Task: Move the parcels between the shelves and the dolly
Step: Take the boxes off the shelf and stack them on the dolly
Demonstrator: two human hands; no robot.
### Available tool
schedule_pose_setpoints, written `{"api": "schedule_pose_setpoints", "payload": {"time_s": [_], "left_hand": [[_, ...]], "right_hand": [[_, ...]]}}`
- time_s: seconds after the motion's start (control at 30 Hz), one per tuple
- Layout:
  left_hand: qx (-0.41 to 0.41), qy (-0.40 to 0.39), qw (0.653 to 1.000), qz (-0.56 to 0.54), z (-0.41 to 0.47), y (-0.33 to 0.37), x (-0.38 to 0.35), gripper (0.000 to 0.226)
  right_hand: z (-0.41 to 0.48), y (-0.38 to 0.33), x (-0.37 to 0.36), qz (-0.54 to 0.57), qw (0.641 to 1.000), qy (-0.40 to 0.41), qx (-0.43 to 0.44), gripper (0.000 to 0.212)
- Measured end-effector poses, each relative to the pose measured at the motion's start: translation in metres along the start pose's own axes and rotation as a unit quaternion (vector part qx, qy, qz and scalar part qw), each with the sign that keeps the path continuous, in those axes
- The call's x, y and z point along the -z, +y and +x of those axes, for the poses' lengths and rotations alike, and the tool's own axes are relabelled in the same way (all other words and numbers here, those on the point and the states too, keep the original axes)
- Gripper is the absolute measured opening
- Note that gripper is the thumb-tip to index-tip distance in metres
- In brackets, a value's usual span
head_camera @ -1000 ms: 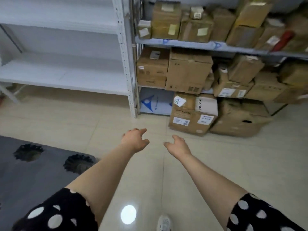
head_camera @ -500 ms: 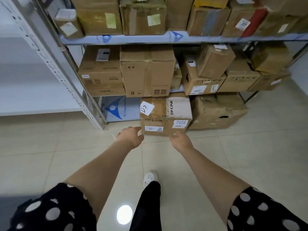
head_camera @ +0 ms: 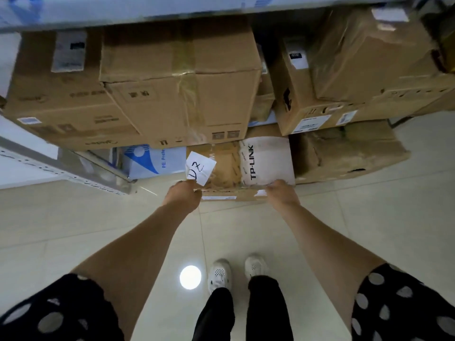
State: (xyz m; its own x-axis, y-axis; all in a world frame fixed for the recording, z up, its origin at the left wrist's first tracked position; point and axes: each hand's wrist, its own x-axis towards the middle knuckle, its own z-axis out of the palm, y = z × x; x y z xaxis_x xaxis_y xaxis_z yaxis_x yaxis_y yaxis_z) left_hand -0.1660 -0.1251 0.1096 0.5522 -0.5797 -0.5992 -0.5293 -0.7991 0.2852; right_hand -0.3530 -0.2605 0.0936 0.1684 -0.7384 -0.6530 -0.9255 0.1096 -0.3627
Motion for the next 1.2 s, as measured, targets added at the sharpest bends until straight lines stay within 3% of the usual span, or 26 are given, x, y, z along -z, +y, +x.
{"api": "schedule_pose_setpoints", "payload": {"time_s": [0.3,0.53,0.77,0.9,1.03,1.13,1.2], "left_hand": [[0.119,0.014,0.989,-0.089,0.129,0.007,-0.053,0.046],[0.234,0.041,0.952,-0.195,0.188,0.006,-0.084,0.072],[0.308,0.097,0.924,-0.204,0.18,0.002,-0.1,0.082],[0.342,0.056,0.915,-0.207,0.137,-0.009,-0.121,0.073],[0.406,0.026,0.873,-0.27,0.127,-0.028,-0.135,0.077],[0.38,0.024,0.875,-0.298,0.136,-0.023,-0.129,0.065],[0.339,0.069,0.891,-0.295,0.15,-0.012,-0.117,0.053]], "right_hand": [[0.138,0.03,-0.019,-0.029,0.998,0.033,-0.047,0.048],[0.205,0.054,-0.026,-0.008,0.995,0.058,-0.079,0.085],[0.198,0.071,-0.029,0.054,0.988,0.112,-0.091,0.065],[0.158,0.103,-0.048,0.041,0.983,0.081,-0.157,0.07],[0.138,0.124,-0.053,0.011,0.98,0.004,-0.2,0.069],[0.148,0.116,-0.049,0.039,0.98,0.0,-0.196,0.071],[0.164,0.103,-0.044,0.086,0.983,0.033,-0.158,0.07]]}}
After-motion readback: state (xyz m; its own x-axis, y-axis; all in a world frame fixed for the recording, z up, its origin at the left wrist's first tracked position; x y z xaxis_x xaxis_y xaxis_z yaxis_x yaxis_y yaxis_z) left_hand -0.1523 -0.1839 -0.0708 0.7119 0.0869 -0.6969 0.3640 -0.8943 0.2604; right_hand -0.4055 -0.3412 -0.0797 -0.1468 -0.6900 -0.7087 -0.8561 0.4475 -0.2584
